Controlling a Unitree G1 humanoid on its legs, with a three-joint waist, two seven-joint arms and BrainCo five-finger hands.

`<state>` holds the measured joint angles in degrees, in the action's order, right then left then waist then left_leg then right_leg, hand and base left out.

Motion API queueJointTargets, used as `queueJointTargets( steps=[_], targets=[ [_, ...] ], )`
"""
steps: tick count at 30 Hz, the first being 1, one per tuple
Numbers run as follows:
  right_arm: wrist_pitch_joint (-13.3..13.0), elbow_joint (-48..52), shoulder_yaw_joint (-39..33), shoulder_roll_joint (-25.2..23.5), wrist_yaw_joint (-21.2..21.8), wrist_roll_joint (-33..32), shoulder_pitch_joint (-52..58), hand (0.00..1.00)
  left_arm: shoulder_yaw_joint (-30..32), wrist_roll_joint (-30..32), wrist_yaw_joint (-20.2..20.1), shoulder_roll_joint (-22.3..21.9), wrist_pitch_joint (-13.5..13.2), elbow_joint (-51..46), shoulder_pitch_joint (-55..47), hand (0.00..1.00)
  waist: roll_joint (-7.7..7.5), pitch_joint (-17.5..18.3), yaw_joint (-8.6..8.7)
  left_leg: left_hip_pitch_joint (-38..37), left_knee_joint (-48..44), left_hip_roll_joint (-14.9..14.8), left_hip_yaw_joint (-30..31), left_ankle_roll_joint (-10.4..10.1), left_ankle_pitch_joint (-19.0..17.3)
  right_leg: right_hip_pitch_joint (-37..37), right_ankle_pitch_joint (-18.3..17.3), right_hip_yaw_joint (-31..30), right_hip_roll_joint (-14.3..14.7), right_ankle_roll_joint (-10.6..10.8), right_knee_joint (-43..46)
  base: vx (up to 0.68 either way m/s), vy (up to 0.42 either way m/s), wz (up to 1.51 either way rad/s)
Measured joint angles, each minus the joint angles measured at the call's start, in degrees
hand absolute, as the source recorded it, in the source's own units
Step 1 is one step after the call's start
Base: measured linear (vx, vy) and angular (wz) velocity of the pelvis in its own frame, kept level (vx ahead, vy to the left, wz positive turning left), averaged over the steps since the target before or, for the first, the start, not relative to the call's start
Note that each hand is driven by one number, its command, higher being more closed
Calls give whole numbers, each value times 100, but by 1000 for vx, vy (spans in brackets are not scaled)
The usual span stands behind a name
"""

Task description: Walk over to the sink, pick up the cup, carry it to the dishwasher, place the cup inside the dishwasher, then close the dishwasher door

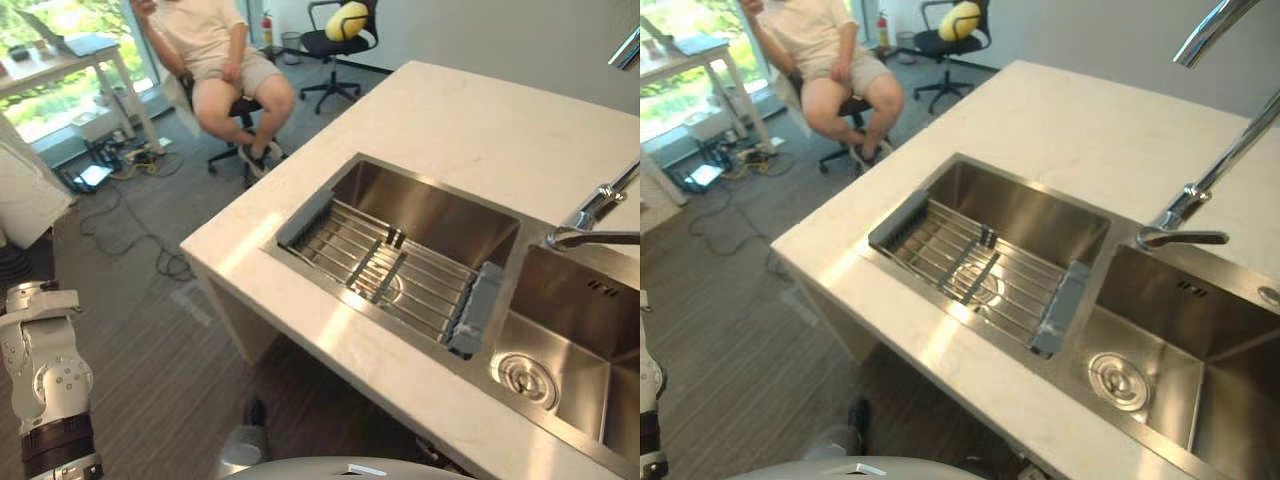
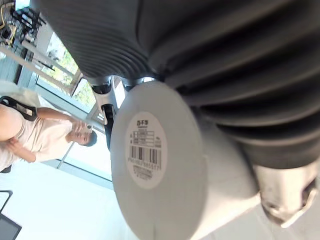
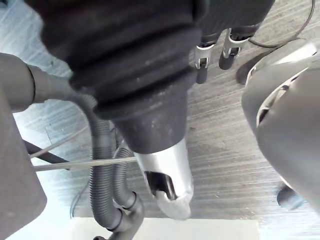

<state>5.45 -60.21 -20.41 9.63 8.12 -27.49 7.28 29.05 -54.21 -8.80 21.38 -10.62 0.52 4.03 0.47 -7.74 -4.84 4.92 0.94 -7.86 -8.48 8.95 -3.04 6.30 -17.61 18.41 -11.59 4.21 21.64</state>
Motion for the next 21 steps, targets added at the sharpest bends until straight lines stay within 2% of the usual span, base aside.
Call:
queueJointTargets(
  steps=[1, 2, 3, 4, 5, 6, 7, 8, 9, 10, 11, 12, 14, 15, 17, 18, 19, 20, 21],
  targets=[
    [0, -2, -8, -11, -3, -10, 47, 0, -16, -19, -54, 23, -19, 92, 89, 100, -128, -38, 22, 90, -119, -85, -271, -152, -35, -24, 33, 114, -129, -62, -42, -92, -2, 103],
    [-1, 24, -8, -5, -10, -12, 39, 0, -73, -71, -168, 86, -68, 211, 257, 100, -115, -25, 24, 302, -567, -216, -614, -390, 196, -52, 54, 347, -226, -102, -4, -94, 11, 86],
    [3, 21, -31, 60, -14, 31, 70, 0, -101, -81, -272, 152, -68, 233, 326, 100, -230, -17, 52, 417, -1236, -290, -657, -387, 310, -57, 72, 559, -358, -126, -7, -99, -8, 75],
    [7, 26, -48, 62, -17, 75, 103, 0, -115, -92, -328, 194, -69, 233, 331, 100, -255, 7, 57, 431, -1583, -340, -666, -399, 303, -47, 84, 615, -437, -115, -5, -68, -56, 61],
    [5, 39, -55, 93, -28, 104, 227, 0, -164, -180, -425, 256, -68, 232, 327, 100, -256, 89, 50, 406, -2222, -497, -749, -395, 259, -24, 119, 724, -553, -56, -3, -58, 17, 53],
    [-4, 83, -66, 155, -84, 260, 402, 0, -181, -189, -525, 242, -57, 184, 318, 100, -144, 200, 53, 368, -2652, -664, -882, -269, 476, -12, 137, 883, -606, 5, 46, -25, 40, 59],
    [-2, 84, -87, 220, -86, 330, 471, 0, -195, -188, -570, 213, -42, 132, 308, 100, -42, 264, 69, 342, -2716, -733, -945, -158, 902, -12, 134, 967, -586, 28, 120, 12, 55, 105],
    [22, 29, -247, 191, -105, 478, 556, 0, -220, -181, -652, 134, 104, -69, 226, 100, 13, 296, 214, 357, -2471, -559, -1155, -160, 979, -43, 196, 1164, -701, -47, 245, -6, 87, 140],
    [49, -18, -321, 73, -94, 572, 628, 0, -234, -172, -723, -65, 209, -287, 127, 100, 170, 246, 312, 388, -1973, -473, -1195, -20, 1274, -132, 114, 1273, -553, -126, 148, -71, 93, 160],
    [46, -63, -358, -30, -86, 599, 655, 0, -221, -170, -752, -193, 259, -341, 110, 100, 166, 284, 353, 336, -1477, -378, -1101, -62, 1567, -126, 128, 1272, -265, -166, -291, -193, 56, 185],
    [28, -173, -429, -264, -48, 692, 701, 0, -221, -162, -775, -369, 402, -525, 145, 100, -117, 308, 489, 156, -913, -111, -987, -80, 1704, -19, 839, 1390, -49, -342, -1125, -203, -19, 193],
    [-49, -189, -453, -332, -43, 766, 795, 0, -354, -119, -781, -512, 561, -752, 20, 100, -71, 222, 498, -37, -1745, -348, -1464, -319, 792, 179, 928, 1843, -92, -99, -1180, -153, -5, 175],
    [-130, -124, -440, -244, 6, 767, 941, 0, -641, 53, -761, -580, 758, -904, -128, 100, 57, 186, 470, -478, -2078, -570, -1953, -688, 271, 300, 971, 2153, -140, -55, -1137, -65, 154, 131],
    [-185, -68, -438, -92, 23, 767, 896, 0, -898, 106, -697, -573, 901, -1068, -129, 100, 301, 158, 491, -568, -1915, -498, -2149, -873, 145, 337, 1005, 2503, -201, 36, -1064, -85, 235, 130],
    [-219, 92, -396, -48, 41, 758, 842, 0, -1018, 131, -597, -573, 948, -1290, -130, 100, 346, 177, 480, -566, -1417, -207, -2098, -919, 180, 304, 1088, 2624, -311, 114, -1149, -126, 268, 105],
    [-300, 171, -277, -41, 50, 752, 732, 0, -1137, 217, -488, -562, 948, -1526, -135, 100, 392, 201, 483, -636, -637, 97, -1830, -861, 333, 204, 1131, 2697, -404, 141, -1105, -158, 323, 106],
    [-276, 199, -201, -66, 58, 751, 670, 0, -1236, 233, -413, -569, 943, -1595, -135, 100, 337, 186, 477, -722, -219, 273, -1813, -900, 502, 139, 1152, 2684, -471, 120, -1082, -111, 213, 89],
    [-267, 198, -133, -85, 51, 737, 625, 0, -1296, 236, -378, -575, 942, -1597, -148, 100, 307, 174, 448, -800, 22, 365, -1852, -830, 556, 128, 1185, 2679, -526, 168, -1072, -149, 193, 56],
    [-221, 201, -24, -106, 40, 686, 528, 0, -1383, 256, -259, -584, 951, -1578, -213, 100, 275, 162, 427, -922, 376, 504, -1974, -869, 603, 131, 1230, 2641, -592, 147, -1066, -115, 152, 49]
  ],
)
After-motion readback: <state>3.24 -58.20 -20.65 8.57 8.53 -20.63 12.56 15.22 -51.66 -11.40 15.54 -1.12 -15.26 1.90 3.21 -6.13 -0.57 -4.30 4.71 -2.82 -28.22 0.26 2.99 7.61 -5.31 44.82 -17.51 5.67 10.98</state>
